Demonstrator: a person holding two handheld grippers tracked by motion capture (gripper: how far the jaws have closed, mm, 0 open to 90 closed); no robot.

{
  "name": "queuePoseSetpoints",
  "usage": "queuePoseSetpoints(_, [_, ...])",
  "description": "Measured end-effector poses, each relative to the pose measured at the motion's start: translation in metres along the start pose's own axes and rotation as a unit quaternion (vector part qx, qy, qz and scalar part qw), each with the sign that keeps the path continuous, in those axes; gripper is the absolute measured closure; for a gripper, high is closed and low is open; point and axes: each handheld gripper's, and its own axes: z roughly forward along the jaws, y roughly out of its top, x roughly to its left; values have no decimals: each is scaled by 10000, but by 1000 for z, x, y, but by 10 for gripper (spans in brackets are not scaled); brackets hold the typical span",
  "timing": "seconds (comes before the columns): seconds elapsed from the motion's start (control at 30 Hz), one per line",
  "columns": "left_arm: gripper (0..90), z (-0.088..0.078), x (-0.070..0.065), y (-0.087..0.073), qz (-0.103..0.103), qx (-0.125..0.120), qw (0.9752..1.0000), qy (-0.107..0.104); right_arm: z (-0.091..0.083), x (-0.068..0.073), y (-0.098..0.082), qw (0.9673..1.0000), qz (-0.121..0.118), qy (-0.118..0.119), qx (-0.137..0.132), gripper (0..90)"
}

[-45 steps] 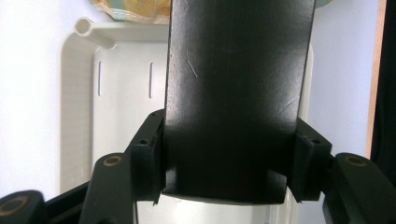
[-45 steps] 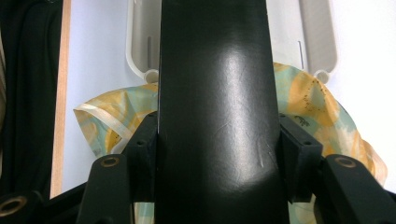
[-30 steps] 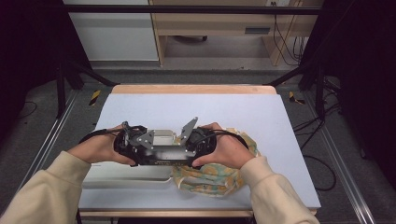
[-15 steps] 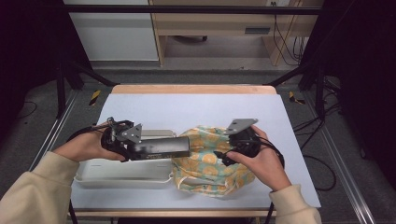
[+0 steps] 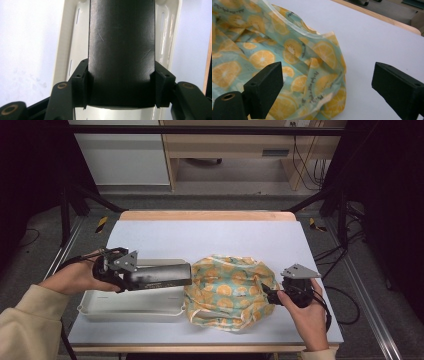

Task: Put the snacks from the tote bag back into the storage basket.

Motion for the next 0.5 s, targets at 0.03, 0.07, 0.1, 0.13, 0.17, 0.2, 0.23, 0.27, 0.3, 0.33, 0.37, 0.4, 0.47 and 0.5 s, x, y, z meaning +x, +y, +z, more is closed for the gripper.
queuePoseSetpoints(0.03, [431, -2, 1, -6, -58, -29, 10000, 27, 0, -2, -5, 9999, 74, -117, -39, 109])
queuePoseSetpoints(0.07, [431, -2, 1, -6, -58, -29, 10000, 27, 0, -3, -9, 9997, 121, -186, -44, 110])
queuePoseSetpoints(0.1, [431, -4, 1, -10, -81, -33, 10000, 39, -1, -4, -13, 9996, 159, -243, -50, 111])
queuePoseSetpoints(0.13, [431, -4, 1, -10, -81, -33, 10000, 39, -1, -4, -13, 9996, 159, -243, -50, 111])
queuePoseSetpoints(0.17, [431, -6, 1, -15, -79, -21, 10000, 54, 0, -7, -22, 9989, 315, -342, -100, 111])
queuePoseSetpoints(0.2, [431, -6, 1, -15, -79, -21, 10000, 54, 0, -7, -22, 9989, 315, -342, -100, 111])
queuePoseSetpoints(0.23, [431, -7, 1, -19, -113, -13, 9999, 56, 2, -9, -32, 9983, 434, -374, -85, 111])
queuePoseSetpoints(0.27, [431, -7, 1, -21, -124, -1, 9999, 63, 2, -9, -35, 9981, 457, -404, -64, 111])
queuePoseSetpoints(0.3, [431, -7, 1, -23, -125, 10, 9999, 66, 3, -9, -38, 9978, 454, -484, -52, 111])
queuePoseSetpoints(0.33, [431, -7, 1, -23, -125, 10, 9999, 66, 3, -9, -38, 9978, 454, -484, -52, 111])
queuePoseSetpoints(0.37, [431, -7, 1, -24, -132, 11, 9999, 69, 3, -9, -41, 9977, 466, -495, -38, 111])
queuePoseSetpoints(0.4, [431, -7, 1, -26, -133, 33, 9999, 66, 2, -9, -43, 9974, 517, -498, -8, 111])
queuePoseSetpoints(0.47, [431, -7, 1, -28, -116, 68, 9999, 83, 2, -11, -48, 9967, 594, -553, -33, 110])
queuePoseSetpoints(0.5, [431, -7, 0, -30, -131, 57, 9999, 93, 1, -12, -52, 9960, 657, -603, -58, 107])
